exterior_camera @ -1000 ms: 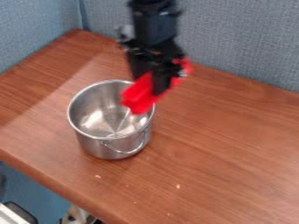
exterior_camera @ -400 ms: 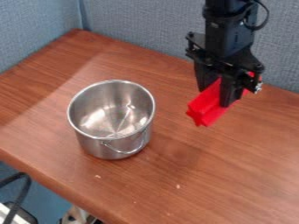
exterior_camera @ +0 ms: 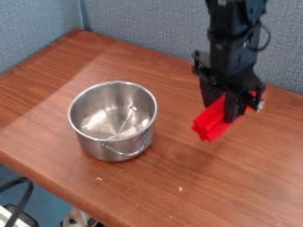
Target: Move the red object from the metal pot to the table
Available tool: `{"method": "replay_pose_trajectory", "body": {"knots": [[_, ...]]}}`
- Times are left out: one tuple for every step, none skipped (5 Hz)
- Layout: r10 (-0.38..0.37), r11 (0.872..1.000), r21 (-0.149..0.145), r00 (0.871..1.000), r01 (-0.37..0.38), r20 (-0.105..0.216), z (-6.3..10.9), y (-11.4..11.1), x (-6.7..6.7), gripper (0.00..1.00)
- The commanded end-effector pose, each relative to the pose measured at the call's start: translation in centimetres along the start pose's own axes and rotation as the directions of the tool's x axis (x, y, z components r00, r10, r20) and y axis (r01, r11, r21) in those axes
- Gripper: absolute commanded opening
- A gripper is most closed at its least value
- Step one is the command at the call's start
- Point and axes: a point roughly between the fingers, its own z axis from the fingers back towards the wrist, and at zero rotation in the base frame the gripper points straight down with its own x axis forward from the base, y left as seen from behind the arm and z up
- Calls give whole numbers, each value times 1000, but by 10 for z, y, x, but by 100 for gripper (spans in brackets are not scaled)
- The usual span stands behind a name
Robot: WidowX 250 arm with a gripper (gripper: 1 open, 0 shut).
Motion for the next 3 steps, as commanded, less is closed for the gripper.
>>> {"method": "replay_pose_trajectory", "body": {"knots": [[23,1000,9,999,-23,37,-4,9,4,0],[39,999,16,999,-39,29,-11,17,0,0],[45,999,9,999,-45,18,-21,22,-7,0]]}}
